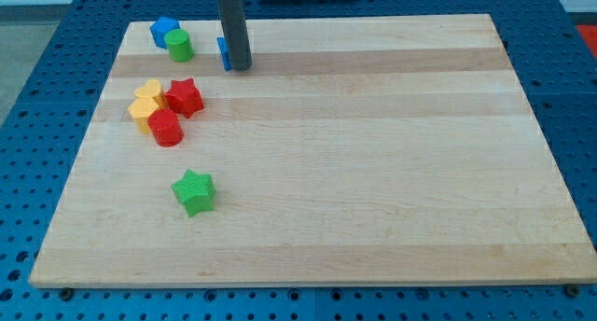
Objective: Slide the triangle closer to the green circle
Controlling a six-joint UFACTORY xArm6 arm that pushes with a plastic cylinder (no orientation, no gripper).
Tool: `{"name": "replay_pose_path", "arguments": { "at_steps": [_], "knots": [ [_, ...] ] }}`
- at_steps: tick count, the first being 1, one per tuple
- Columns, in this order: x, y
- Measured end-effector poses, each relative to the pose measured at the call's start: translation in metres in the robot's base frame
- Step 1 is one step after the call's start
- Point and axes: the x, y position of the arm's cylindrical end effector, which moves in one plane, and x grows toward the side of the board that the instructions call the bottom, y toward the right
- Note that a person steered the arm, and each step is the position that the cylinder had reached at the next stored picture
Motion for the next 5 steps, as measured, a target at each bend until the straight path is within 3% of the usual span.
{"name": "replay_pose_path", "arguments": {
  "at_steps": [3,5],
  "knots": [
    [-0.049,-0.013],
    [-0.056,-0.025]
  ]
}}
